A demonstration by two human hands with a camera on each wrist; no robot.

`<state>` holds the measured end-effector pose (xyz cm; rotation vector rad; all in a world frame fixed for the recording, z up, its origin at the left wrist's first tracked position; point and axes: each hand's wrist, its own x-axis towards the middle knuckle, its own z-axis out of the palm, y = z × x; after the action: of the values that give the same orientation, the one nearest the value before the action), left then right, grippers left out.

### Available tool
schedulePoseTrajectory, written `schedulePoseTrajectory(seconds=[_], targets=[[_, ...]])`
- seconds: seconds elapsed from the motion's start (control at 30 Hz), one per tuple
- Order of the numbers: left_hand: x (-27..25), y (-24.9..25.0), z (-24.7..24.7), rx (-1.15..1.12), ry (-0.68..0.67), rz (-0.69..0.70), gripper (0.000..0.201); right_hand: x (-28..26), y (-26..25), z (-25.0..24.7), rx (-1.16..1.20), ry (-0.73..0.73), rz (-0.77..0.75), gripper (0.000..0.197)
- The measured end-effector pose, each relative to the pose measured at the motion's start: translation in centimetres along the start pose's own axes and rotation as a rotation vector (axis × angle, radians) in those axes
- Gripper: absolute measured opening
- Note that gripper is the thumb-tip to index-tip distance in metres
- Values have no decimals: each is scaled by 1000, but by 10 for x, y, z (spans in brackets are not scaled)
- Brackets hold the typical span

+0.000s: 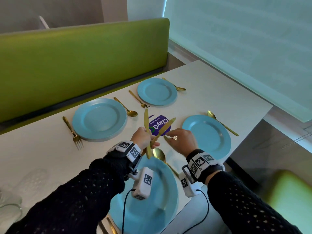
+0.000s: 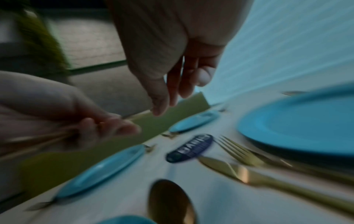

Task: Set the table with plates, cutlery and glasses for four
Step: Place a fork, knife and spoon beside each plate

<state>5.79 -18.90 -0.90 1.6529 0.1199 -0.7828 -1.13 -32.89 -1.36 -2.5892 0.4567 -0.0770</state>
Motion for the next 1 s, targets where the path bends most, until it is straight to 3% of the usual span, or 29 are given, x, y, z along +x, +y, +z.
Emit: schedulePoseTrajectory(seconds=[0.1,0.17,0.33,0.43,0.57,0.67,0.73,0.83,1.0], targets=[[-4,10,-14,39,-24,23,9,2,-35,-1,-59,67,-359,28],[-7,18,-25,61,-38,50,10,0,-57,-3,-174,65,-513,30],[-13,29,-50,66,-98,114,16,4,-86,1,-308,131,-738,25],[-11,31,-63,-22,-132,78,14,13,-91,7,-393,200,-820,9],[5,39,-84,-44,-29,57,19,40,-93,11,-475,104,-670,24],[28,47,-107,-36,153,101,21,79,-89,8,-519,24,-461,11],[39,53,-123,-78,247,119,19,103,-85,3,-465,-81,-291,24],[57,61,-147,-119,357,117,16,147,-89,10,-321,-80,-93,21],[77,60,-167,-137,440,103,16,212,-99,46,-472,-200,-64,24]])
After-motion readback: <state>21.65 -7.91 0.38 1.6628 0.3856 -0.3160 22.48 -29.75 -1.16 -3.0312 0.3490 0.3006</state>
